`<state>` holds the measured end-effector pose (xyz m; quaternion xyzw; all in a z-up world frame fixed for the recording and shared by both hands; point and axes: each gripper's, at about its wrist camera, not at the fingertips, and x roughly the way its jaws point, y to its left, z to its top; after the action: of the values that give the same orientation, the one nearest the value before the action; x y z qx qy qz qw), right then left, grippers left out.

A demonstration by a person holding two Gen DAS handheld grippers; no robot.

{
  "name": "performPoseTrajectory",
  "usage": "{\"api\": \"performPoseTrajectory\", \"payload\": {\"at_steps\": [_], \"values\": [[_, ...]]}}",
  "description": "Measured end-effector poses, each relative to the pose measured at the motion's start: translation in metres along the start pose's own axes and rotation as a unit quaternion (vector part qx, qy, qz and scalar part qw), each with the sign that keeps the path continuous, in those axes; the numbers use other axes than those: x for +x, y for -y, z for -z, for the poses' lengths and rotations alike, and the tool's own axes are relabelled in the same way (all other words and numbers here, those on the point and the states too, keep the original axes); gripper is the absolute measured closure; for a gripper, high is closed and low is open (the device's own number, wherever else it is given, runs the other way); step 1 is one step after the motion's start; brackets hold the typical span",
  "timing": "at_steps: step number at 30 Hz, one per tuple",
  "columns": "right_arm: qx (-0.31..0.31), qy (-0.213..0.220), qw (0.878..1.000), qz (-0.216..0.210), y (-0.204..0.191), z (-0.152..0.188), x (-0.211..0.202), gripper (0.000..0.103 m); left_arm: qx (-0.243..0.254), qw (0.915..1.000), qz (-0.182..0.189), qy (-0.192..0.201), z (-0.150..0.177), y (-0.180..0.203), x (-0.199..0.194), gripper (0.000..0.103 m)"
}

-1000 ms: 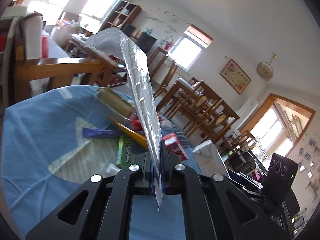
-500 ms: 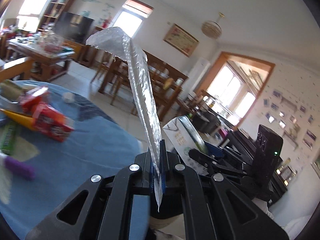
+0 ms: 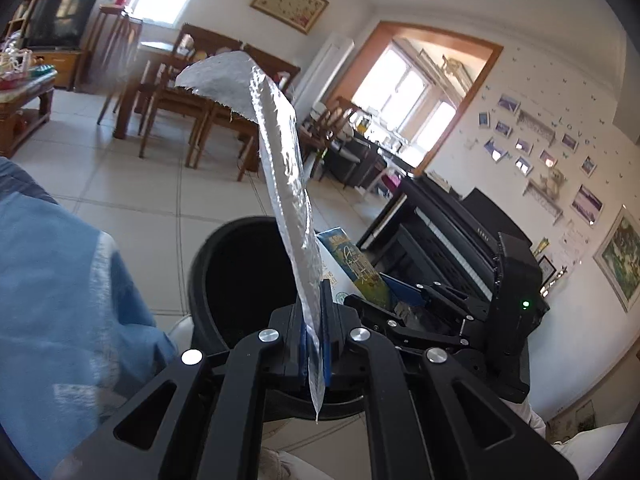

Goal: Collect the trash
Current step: 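Carry the foil bag and milk carton over the black bin with both tools, then open both tools to drop the foil bag and milk carton into the bin, then grasp the purple tube with left tool while right tool grasps the red juice carton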

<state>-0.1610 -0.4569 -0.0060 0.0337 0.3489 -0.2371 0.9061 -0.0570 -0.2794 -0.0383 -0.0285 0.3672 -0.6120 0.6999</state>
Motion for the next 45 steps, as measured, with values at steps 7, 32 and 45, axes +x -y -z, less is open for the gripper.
{"api": "performPoseTrajectory", "payload": {"at_steps": [7,32,45], "values": [[0.031,-0.016,0.999,-0.002,0.037,0.018,0.022,0.053,0.008,0.9985,-0.015,-0.051,0.001,-0.005,0.034,0.097],[0.05,0.014,0.999,0.001,0.015,0.031,0.008,0.017,0.008,0.9962,-0.07,-0.051,-0.01,-0.004,0.0,0.026],[-0.04,0.053,0.992,-0.104,-0.122,-0.02,-0.01,0.007,0.043,0.9815,-0.186,0.018,0.014,-0.038,-0.119,0.013]]}}
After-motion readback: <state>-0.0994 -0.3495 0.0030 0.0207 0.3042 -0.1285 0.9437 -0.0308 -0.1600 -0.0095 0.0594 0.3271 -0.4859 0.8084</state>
